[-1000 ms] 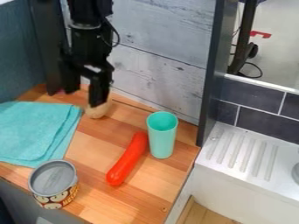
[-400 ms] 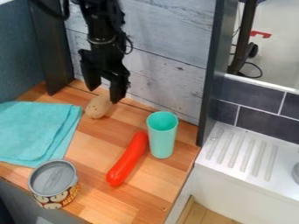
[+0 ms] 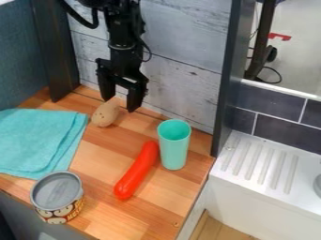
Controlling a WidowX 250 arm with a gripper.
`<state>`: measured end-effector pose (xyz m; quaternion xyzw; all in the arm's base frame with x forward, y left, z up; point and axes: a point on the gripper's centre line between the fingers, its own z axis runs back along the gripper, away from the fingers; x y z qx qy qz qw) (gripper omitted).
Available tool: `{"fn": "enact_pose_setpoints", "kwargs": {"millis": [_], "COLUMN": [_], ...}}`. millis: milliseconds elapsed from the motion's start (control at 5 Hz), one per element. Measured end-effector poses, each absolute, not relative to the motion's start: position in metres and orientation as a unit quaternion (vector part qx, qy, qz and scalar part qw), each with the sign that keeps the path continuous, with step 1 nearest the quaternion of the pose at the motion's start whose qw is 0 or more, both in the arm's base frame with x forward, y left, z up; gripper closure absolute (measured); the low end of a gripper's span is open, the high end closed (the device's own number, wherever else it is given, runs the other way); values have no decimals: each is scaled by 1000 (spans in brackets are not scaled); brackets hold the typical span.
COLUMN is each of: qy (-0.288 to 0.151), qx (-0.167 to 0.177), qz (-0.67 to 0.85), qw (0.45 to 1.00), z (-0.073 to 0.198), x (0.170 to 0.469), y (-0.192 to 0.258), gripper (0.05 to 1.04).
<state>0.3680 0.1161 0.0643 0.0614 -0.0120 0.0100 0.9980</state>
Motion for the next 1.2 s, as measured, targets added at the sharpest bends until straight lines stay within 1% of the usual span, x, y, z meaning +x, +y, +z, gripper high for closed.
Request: {"fn": "enact_pose_setpoints", "kwargs": {"millis": [200,400,600,1000,1200], "qy": [15,25,38,41,46], "qx": [61,68,70,60,55], "qz": [26,33,36,40,56], "qw": [998,997,996,997,996], "z": [54,52,44,31,21], "x": [365,361,358,364,365], "y": [129,138,143,150,149], "gripper": [83,83,83,83,154]}}
